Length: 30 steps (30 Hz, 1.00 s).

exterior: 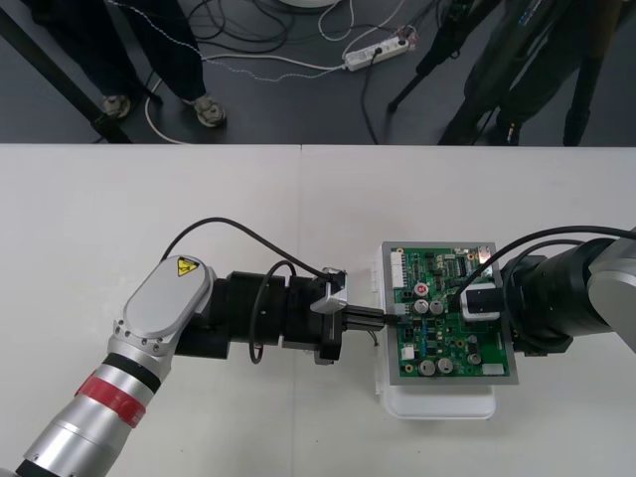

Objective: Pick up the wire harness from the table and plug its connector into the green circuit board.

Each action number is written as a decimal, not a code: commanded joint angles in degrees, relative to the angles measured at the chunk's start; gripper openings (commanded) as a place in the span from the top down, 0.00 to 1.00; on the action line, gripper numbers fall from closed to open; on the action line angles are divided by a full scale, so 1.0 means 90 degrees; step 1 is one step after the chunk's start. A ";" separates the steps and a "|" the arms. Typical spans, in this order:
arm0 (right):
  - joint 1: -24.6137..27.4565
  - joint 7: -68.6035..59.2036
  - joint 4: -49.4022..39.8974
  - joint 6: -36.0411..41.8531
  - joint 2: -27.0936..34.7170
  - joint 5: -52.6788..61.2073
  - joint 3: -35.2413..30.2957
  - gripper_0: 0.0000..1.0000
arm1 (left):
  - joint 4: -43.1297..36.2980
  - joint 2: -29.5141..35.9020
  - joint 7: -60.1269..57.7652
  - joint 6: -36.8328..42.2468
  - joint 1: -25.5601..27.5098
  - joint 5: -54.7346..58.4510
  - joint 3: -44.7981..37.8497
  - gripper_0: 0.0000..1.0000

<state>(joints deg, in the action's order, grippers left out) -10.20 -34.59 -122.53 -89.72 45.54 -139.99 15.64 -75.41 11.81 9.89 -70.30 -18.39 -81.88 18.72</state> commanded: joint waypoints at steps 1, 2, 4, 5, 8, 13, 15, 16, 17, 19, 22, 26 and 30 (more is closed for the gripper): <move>-0.0166 0.0182 -0.0214 -0.0031 -0.0060 -0.0061 0.0079 0.00 | -0.0098 -0.0345 0.0454 0.0253 0.0061 -0.0072 0.0157 1.00; -0.0166 0.0182 -0.0214 -0.0031 -0.0060 -0.0061 0.0079 0.00 | -0.0088 -0.0345 0.0454 0.0262 0.0061 -0.0072 0.0157 1.00; -0.0166 0.0182 -0.0214 -0.0031 -0.0060 -0.0071 0.0079 0.00 | -0.0088 -0.0355 0.0454 0.0272 0.0061 -0.0082 0.0167 1.00; -0.0175 0.0182 -0.0214 -0.0031 -0.0060 -0.0071 0.0079 0.00 | -0.0088 -0.0355 0.0454 0.0272 0.0061 -0.0092 0.0157 1.00; -0.0175 0.0201 -0.0214 -0.0031 -0.0060 -0.0061 0.0069 0.00 | -0.0088 -0.0355 0.0454 0.0272 0.0061 -0.0092 0.0157 1.00; -0.0166 0.0221 -0.0214 -0.0031 -0.0050 -0.0071 0.0049 0.00 | -0.0088 -0.0355 0.0454 0.0272 0.0061 -0.0102 0.0157 1.00; -0.0166 0.0201 -0.0214 -0.0031 -0.0041 -0.0080 0.0049 0.00 | -0.0088 -0.0355 0.0454 0.0272 0.0061 -0.0102 0.0147 1.00; -0.0166 0.0191 -0.0214 -0.0031 -0.0041 -0.0080 0.0040 0.00 | -0.0088 -0.0355 0.0454 0.0272 0.0061 -0.0092 0.0147 1.00; -0.0166 0.0201 -0.0214 -0.0031 -0.0041 -0.0100 0.0049 0.00 | -0.0098 -0.0355 0.0454 0.0272 0.0061 -0.0092 0.0147 1.00; -0.0166 0.0211 -0.0214 -0.0031 -0.0031 -0.0129 0.0049 0.00 | -0.0088 -0.0335 0.0454 0.0272 0.0061 -0.0092 0.0137 1.00; -0.0166 0.0221 -0.0214 -0.0031 -0.0031 -0.0139 0.0040 0.00 | -0.0088 -0.0306 0.0454 0.0272 0.0061 -0.0092 0.0118 1.00; -0.0166 0.0240 -0.0204 -0.0031 -0.0031 -0.0139 -0.0029 0.00 | -0.0098 -0.0267 0.0454 0.0272 0.0061 -0.0082 0.0079 0.95; -0.0166 0.0279 -0.0126 -0.0031 0.0008 -0.0100 -0.0126 0.00 | -0.0098 -0.0169 0.0425 0.0272 0.0061 0.0055 0.0049 0.06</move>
<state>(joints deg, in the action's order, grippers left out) -10.21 -34.59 -122.53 -89.73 45.54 -140.76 15.63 -75.41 11.48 9.89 -70.01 -18.37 -82.36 18.71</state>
